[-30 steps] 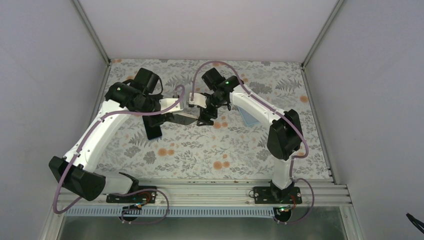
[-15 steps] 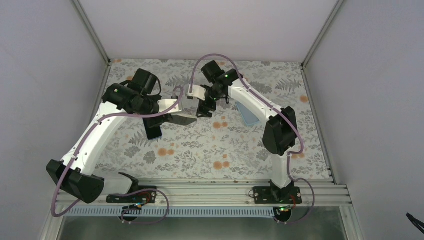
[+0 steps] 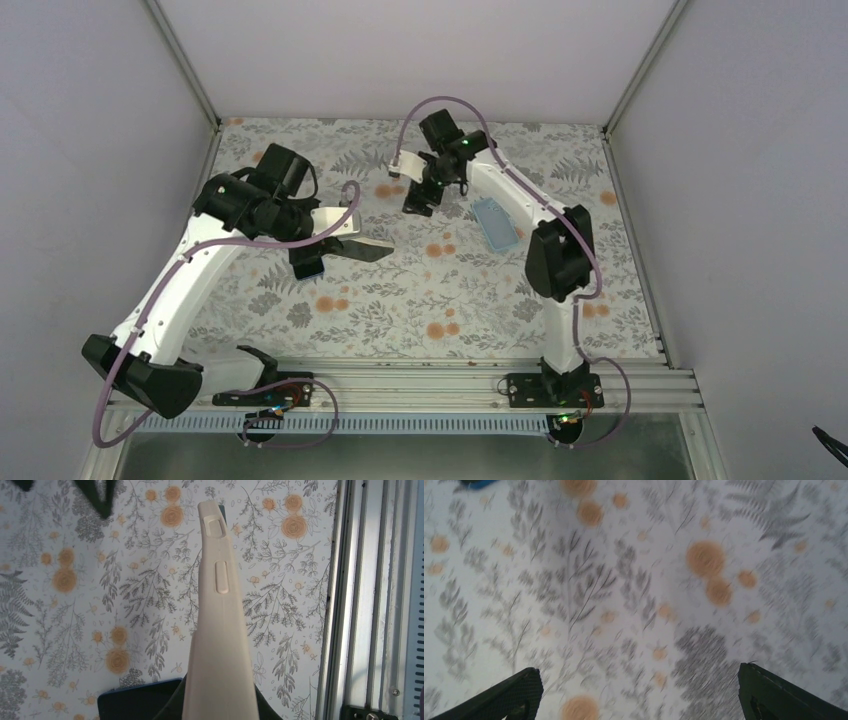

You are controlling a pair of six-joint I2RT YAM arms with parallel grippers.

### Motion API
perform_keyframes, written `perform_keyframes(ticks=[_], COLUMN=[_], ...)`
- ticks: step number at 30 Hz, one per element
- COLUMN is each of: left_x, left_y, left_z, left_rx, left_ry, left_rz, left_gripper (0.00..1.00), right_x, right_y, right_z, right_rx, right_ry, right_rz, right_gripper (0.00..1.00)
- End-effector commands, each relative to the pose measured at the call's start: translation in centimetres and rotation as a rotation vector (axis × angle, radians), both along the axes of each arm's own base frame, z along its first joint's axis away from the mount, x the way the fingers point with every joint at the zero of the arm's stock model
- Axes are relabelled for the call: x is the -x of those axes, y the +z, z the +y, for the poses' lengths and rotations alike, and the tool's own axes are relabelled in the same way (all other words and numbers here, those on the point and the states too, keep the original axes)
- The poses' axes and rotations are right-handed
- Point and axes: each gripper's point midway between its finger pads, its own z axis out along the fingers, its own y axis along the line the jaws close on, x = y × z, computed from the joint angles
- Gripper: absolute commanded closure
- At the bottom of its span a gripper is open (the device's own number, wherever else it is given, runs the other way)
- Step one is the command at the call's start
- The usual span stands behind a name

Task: Take the phone out of the phone case

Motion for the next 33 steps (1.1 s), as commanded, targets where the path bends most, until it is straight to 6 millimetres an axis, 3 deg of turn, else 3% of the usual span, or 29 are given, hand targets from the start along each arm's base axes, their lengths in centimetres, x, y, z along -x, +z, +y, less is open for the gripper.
perform_keyframes(ticks=[1, 6, 10, 33], left_x=[-0.5, -1.0, -1.1, -1.0], left_y=[1.3, 1.6, 1.5, 0.9], left_z=[-0.6, -1.1, -1.6, -2.8], left_rx=[0.049, 0.066, 0.082, 0.136], left_ry=[-0.011, -0.017, -0.025, -0.042], left_rz=[-0.069, -0.062, -0.046, 0.006], left_gripper=[0.98, 0.98, 0.98, 0.98], right_x=[4.2, 10.1, 12.1, 9.7], right_y=[0.7, 0.7, 1.1, 3.4], right_z=[-1.1, -0.2, 0.8, 2.2], right_rx=[-0.011, -0.005, -0.031, -0.112], right_ry=[0.047, 0.112, 0.121, 0.141], right_rz=[0.008, -0.006, -0.015, -0.037], right_gripper=[0.04, 0.03, 0.03, 0.03])
